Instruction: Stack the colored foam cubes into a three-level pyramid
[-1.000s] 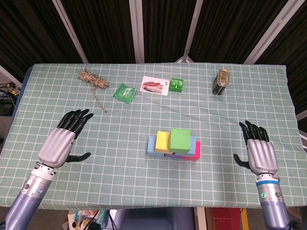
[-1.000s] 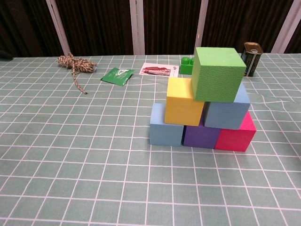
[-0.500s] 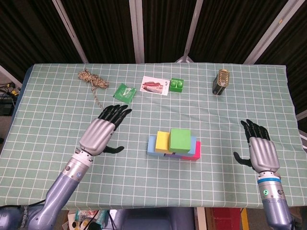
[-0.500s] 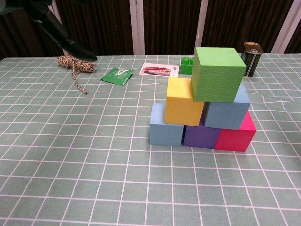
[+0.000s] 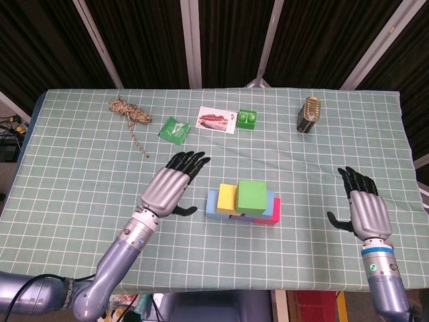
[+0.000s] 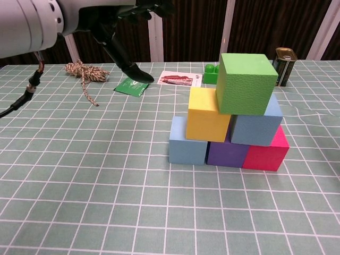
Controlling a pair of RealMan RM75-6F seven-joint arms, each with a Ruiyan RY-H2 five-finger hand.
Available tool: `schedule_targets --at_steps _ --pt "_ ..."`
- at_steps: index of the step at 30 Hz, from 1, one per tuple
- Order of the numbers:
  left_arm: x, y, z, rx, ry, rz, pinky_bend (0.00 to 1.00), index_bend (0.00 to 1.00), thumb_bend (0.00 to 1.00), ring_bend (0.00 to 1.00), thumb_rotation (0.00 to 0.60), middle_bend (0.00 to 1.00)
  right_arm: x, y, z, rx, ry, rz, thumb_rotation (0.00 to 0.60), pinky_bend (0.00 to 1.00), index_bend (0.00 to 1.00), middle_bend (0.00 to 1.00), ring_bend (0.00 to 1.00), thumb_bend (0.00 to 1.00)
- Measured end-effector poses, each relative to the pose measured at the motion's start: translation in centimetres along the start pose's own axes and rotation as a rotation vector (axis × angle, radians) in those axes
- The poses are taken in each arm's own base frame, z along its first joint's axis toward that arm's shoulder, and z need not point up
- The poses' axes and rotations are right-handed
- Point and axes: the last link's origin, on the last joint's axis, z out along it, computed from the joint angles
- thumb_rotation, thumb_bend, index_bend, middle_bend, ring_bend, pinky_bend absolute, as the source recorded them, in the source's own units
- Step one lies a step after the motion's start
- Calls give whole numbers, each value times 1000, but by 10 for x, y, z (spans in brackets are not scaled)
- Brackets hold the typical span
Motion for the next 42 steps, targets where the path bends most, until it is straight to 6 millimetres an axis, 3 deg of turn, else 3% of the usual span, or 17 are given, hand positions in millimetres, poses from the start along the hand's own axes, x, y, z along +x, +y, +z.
schedule_targets --at_steps 23,42 --pt "-18 22 19 -52 -81 -128 0 0 243 0 600 19 -6 0 1 -4 -7 1 600 0 0 0 0 311" --pt "-34 44 34 -83 -82 -106 0 0 221 0 600 20 -9 -1 1 2 -29 14 600 0 0 0 0 311"
